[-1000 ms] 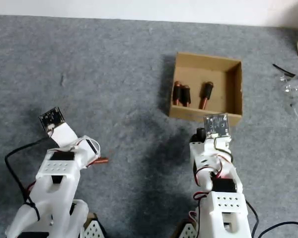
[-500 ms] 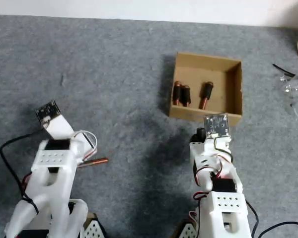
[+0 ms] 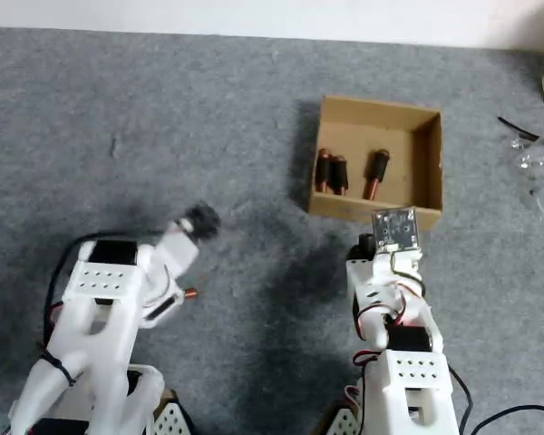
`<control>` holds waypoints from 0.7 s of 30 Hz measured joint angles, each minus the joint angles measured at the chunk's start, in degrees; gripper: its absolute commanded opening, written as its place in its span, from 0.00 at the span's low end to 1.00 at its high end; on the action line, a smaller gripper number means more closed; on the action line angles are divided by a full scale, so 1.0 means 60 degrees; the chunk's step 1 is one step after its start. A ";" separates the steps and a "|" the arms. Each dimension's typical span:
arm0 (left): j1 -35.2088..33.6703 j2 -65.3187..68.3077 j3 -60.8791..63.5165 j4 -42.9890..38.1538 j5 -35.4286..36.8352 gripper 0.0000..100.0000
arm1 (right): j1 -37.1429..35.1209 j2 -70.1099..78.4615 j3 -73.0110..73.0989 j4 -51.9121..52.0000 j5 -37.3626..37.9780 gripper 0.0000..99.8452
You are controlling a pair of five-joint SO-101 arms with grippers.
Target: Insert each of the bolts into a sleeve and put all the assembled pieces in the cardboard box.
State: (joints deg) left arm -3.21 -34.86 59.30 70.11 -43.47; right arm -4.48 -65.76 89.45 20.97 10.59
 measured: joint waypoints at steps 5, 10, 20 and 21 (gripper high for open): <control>0.0015 0.0000 0.0000 0.0073 -0.3546 0.16 | 0.0000 0.0000 0.0000 0.0000 0.0000 0.00; -0.0044 0.0000 0.0015 -0.0542 -0.4571 0.16 | 0.0000 0.0000 0.0000 0.0000 0.0000 0.00; -0.0190 0.0000 0.1275 -0.1817 -0.4703 0.16 | 0.0000 0.0000 0.0000 0.0000 0.0000 0.00; -0.0190 0.0000 0.1275 -0.1832 -0.4703 0.16 | 0.0000 0.0000 0.0000 0.0000 0.0000 0.00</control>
State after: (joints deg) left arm -4.35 -34.86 66.95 59.12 -71.69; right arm -4.48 -65.76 89.45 20.97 10.59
